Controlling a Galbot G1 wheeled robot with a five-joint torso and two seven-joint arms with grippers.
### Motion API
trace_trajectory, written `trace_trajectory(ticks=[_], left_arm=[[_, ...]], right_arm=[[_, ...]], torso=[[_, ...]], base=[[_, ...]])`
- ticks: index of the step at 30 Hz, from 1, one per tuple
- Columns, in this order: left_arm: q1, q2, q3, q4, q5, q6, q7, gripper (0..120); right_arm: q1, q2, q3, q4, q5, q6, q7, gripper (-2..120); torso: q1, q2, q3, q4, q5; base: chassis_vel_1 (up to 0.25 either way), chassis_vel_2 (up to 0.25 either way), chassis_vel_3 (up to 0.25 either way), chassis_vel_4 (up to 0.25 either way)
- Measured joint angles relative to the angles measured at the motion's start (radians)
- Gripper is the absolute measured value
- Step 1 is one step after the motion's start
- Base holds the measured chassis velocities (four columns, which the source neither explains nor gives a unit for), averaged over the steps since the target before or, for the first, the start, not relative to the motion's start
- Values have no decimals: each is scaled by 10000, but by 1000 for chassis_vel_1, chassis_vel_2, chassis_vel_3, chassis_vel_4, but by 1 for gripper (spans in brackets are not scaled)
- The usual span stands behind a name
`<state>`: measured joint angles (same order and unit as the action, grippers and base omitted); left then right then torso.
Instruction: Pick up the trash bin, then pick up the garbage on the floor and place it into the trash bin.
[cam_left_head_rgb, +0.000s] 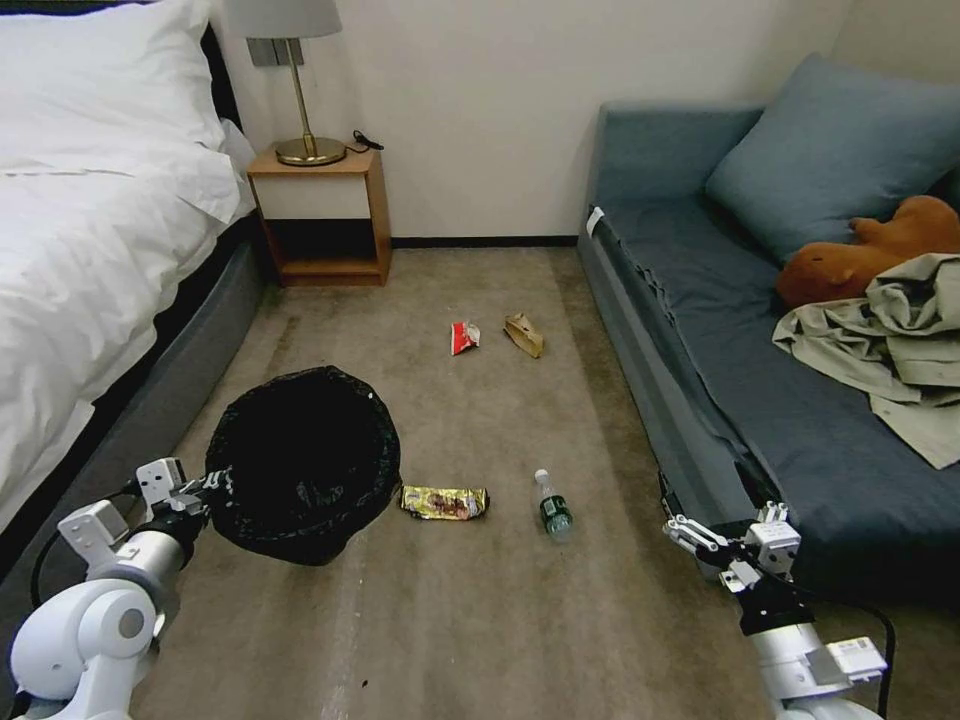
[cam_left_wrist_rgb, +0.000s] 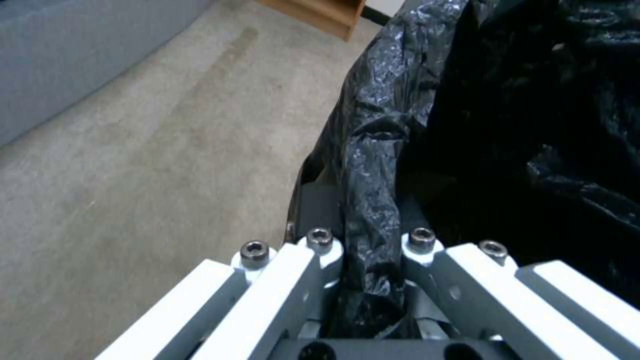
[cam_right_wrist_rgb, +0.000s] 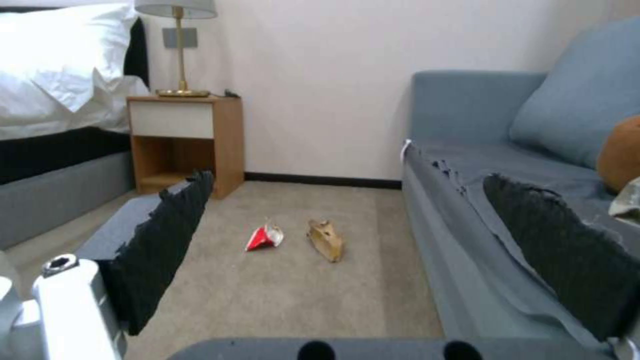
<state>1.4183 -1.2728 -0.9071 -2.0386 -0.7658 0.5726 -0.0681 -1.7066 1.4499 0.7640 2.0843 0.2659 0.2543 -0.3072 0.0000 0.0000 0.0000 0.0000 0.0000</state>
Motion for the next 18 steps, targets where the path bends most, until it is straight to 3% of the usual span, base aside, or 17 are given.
trace_trajectory(ticks=[18], left_arm=[[8, 29, 9, -15, -37, -26, -18, 4]], right_arm=[[-11, 45, -63, -45, -183, 149, 34, 100]], torso=[[0, 0, 0, 0, 0]], base=[[-127, 122, 123, -127]])
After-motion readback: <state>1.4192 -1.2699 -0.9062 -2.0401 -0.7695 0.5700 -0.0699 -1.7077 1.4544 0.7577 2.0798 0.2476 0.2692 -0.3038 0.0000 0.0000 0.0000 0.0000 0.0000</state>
